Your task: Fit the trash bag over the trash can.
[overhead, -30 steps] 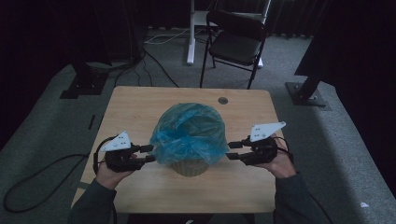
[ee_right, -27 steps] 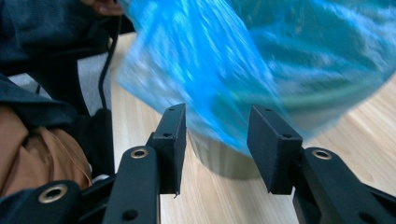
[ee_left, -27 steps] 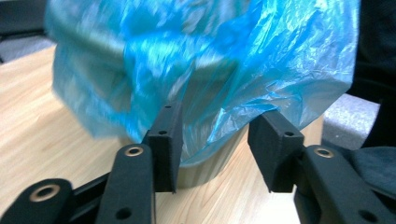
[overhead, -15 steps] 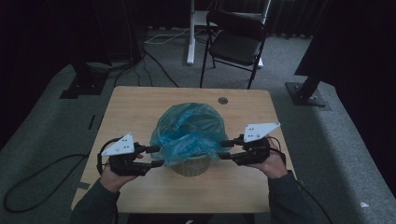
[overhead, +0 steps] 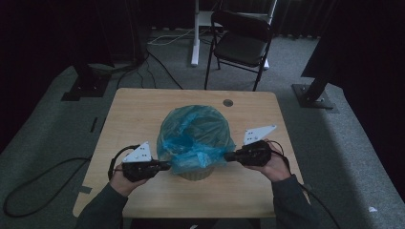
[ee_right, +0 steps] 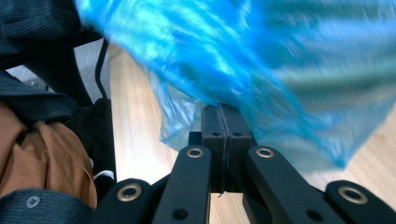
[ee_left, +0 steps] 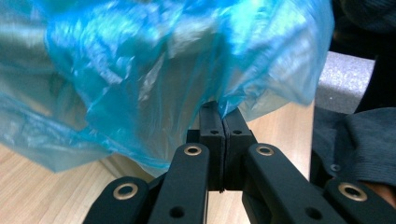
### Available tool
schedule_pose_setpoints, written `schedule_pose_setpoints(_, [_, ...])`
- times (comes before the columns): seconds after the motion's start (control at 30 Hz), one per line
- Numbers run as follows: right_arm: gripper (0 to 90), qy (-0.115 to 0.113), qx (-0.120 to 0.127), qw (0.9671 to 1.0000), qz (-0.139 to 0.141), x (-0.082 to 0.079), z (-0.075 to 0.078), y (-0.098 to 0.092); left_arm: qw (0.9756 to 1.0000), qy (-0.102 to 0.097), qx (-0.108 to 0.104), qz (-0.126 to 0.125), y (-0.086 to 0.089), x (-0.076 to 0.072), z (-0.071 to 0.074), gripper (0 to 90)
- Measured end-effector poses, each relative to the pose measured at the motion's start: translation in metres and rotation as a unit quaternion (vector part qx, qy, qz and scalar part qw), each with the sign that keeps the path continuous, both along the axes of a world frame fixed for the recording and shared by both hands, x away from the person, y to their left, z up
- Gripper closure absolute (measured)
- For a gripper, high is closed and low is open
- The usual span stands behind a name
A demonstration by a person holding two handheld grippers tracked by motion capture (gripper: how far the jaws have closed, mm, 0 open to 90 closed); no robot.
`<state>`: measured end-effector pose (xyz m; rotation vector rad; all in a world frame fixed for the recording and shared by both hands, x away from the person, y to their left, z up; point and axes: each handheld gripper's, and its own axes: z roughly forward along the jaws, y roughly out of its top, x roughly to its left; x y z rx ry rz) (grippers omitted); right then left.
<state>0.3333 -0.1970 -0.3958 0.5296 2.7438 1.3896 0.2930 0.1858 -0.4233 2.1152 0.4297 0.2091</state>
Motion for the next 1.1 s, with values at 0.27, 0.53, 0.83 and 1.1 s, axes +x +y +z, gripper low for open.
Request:
schedule_pose_setpoints(0.27, [90.0, 0.037, -0.013, 0.9992, -0.012, 0.01, -0.014, -0.001, 0.9997, 0.011, 0.018, 0.009, -0.002, 0.012, -0.01, 89.2])
schedule_pose_setpoints(0.53, [90.0, 0.045, -0.041, 0.9975, -0.037, 0.014, -0.023, -0.006, 0.9987, 0.027, 0.024, 0.036, 0.005, 0.02, -0.02, 87.2])
schedule_pose_setpoints(0.83, [80.9, 0.044, -0.013, 0.9987, -0.025, 0.012, -0.012, -0.02, 0.998, 0.042, -0.03, 0.037, 0.026, 0.018, -0.013, 59.7])
schedule_pose_setpoints(1.1, [66.5, 0.017, 0.031, 0.9985, -0.042, 0.007, 0.005, -0.042, 0.9966, 0.025, -0.072, 0.031, 0.045, 0.004, -0.003, 48.9])
